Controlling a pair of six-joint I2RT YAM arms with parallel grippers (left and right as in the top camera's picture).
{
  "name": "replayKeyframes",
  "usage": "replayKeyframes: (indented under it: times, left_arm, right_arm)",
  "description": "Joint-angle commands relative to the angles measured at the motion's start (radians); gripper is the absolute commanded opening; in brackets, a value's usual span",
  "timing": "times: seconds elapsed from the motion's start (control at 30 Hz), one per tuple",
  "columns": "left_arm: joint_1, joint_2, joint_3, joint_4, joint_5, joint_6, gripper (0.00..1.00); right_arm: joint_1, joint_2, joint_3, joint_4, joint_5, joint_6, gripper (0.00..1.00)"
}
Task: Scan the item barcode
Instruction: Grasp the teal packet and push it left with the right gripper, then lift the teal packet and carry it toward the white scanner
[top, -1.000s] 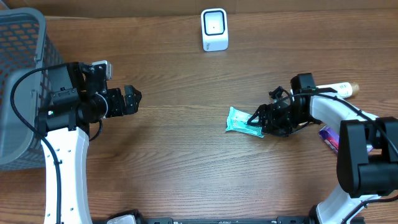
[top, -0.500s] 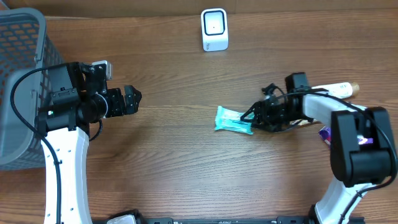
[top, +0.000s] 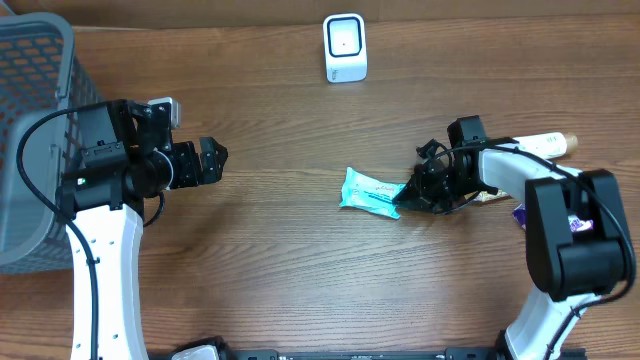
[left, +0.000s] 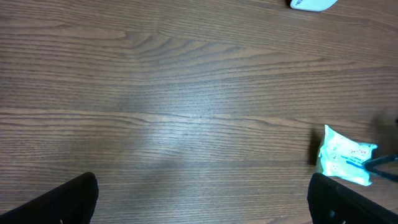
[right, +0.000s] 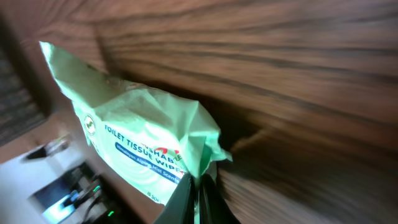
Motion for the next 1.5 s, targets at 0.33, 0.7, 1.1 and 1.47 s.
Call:
replayKeyframes:
  times: [0.33, 0.7, 1.1, 1.47]
  left_arm:
    - [-0.005, -0.005, 0.013, 0.001, 0.015, 0.008, 1.0]
    - [-0.005, -0.005, 0.013, 0.001, 0.014, 0.008, 1.0]
    - [-0.005, -0.005, 0.013, 0.001, 0.015, 0.009, 1.0]
    - [-0.005, -0.005, 0.013, 0.001, 0.015, 0.008, 1.0]
  right_arm:
    - [0.284, -0.297, 0.203, -0.266, 0.809, 0.134, 0.04]
    - [0.478, -0.233, 0.224, -0.171, 0.892, 0.127, 0.68]
    - [0.63, 0.054, 0.443, -0.245, 1.143, 0.107, 0.71]
    - [0.678, 0.222, 0.465, -0.366, 1.285, 0.138, 0.56]
